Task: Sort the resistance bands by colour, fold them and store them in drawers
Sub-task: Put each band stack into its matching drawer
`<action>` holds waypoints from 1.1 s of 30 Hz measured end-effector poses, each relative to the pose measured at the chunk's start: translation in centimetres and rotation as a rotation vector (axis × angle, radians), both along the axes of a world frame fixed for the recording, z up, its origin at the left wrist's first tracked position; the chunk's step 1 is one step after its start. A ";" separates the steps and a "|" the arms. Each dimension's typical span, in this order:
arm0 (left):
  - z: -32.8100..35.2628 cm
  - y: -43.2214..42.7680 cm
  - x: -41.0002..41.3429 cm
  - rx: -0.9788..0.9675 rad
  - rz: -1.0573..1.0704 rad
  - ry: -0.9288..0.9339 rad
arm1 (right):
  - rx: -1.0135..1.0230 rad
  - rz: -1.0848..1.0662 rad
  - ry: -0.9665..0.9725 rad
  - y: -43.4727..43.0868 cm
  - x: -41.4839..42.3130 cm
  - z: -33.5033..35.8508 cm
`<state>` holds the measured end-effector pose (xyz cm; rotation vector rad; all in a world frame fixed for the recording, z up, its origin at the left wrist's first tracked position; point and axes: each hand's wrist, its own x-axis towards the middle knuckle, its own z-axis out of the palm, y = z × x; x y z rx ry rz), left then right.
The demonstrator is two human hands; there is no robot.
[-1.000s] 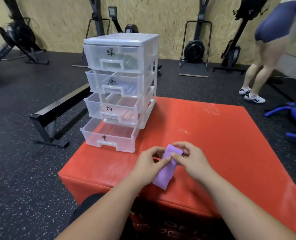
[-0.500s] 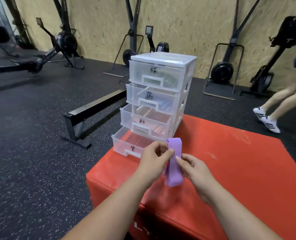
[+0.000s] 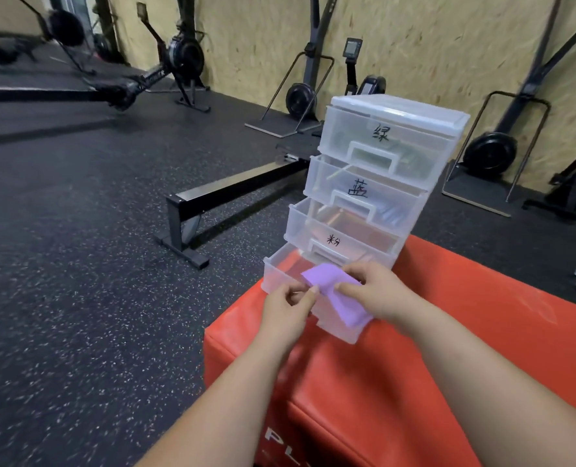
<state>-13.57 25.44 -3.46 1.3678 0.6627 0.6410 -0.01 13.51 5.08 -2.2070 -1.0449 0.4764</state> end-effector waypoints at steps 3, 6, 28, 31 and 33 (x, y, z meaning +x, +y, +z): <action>-1.4 1.3 0.5 -0.066 0.083 0.095 | -0.086 0.023 -0.024 1.5 2.7 -0.6; -2.3 1.9 1.0 -0.090 0.107 0.155 | -0.202 0.060 0.021 2.4 5.0 -0.8; -3.0 2.7 1.9 -0.006 0.090 0.361 | -0.503 0.044 -0.126 8.4 5.5 -6.7; -3.3 2.5 2.0 0.036 0.079 0.386 | -0.547 0.045 -0.167 8.0 5.6 -6.8; -3.6 2.6 2.1 0.058 0.074 0.392 | -0.560 0.040 -0.174 7.8 5.5 -6.6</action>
